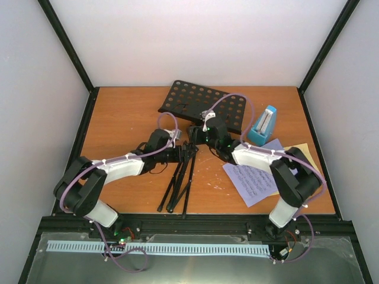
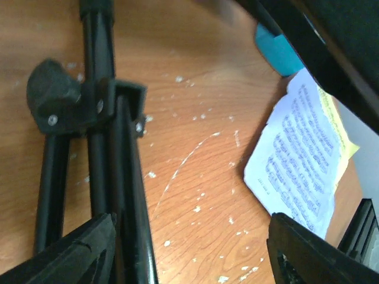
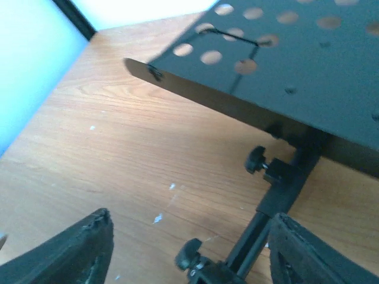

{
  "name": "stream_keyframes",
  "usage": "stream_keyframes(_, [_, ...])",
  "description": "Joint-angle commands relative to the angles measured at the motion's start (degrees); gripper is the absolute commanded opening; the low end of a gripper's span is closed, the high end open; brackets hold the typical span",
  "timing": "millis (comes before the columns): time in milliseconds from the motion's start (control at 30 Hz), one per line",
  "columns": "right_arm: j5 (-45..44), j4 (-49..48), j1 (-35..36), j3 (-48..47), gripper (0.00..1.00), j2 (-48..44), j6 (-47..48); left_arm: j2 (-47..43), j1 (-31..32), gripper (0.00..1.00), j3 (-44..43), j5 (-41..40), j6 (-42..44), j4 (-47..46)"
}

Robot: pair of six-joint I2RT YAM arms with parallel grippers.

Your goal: Pack up the instrument practice props

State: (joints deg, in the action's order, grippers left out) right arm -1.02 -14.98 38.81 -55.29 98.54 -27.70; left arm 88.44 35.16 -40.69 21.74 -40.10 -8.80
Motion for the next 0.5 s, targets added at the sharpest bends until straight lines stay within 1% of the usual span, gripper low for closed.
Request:
stream_keyframes(0, [3.57, 1.11, -0.32, 1.87, 0.76, -6.86, 1.59, -5.77, 0.26, 0.79, -3.0, -1.72, 3.49, -0.48])
stream_keyframes(67, [4.46, 3.82, -0.32, 2.71, 0.83, -9.59, 1.77, -8.48, 0.26, 0.89, -2.33, -2.3, 3.88, 0.94])
stream_keyframes(133, [4.95, 7.08, -0.44, 3.62, 0.88, -12.37, 1.39, -11.2, 0.26, 0.98, -0.75, -2.52, 3.85, 2.18])
stream_keyframes(200, [4.87, 9.88, -0.4, 5.16, 0.94, -15.36, 0.16, -13.83, 0.11, 0.99, 1.86, -2.01, 3.48, 3.79])
stream_keyframes(333, [7.1, 12.46, -0.4, 11.11, 0.99, -21.99, -5.25, -18.11, -0.04, 0.99, 7.73, 0.78, 0.82, 5.34])
stream_keyframes(467, [12.64, 12.15, -0.4, 16.88, 1.0, -26.61, -12.2, -22.99, -0.18, 0.99, 13.62, 4.26, -2.36, 5.07])
